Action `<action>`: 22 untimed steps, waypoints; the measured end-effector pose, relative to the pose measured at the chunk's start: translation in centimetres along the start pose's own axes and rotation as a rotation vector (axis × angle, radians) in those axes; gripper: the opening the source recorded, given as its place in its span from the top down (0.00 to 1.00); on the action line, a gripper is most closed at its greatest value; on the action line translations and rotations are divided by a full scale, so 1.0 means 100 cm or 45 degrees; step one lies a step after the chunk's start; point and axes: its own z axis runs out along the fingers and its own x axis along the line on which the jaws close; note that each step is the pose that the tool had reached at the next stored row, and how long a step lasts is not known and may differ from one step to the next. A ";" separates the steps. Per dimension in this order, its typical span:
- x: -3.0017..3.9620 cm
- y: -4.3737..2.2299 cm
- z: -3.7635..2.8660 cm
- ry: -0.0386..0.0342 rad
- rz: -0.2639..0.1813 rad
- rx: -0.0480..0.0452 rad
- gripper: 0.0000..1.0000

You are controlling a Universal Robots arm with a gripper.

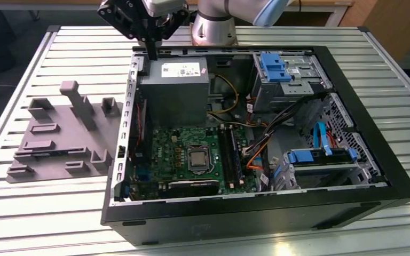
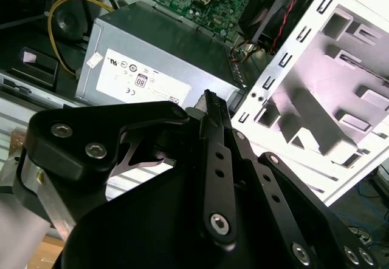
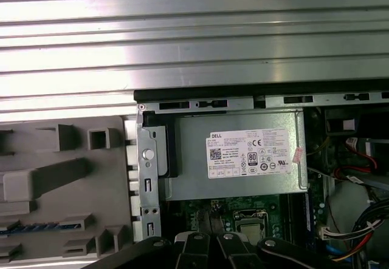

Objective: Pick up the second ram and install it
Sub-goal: 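Reach for the second ram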

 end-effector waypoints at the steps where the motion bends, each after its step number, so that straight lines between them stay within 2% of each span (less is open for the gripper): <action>1: 0.0002 0.0000 0.0000 0.0000 0.000 0.000 0.89; 22: 0.0048 -0.0004 0.0001 0.0001 0.000 0.000 0.89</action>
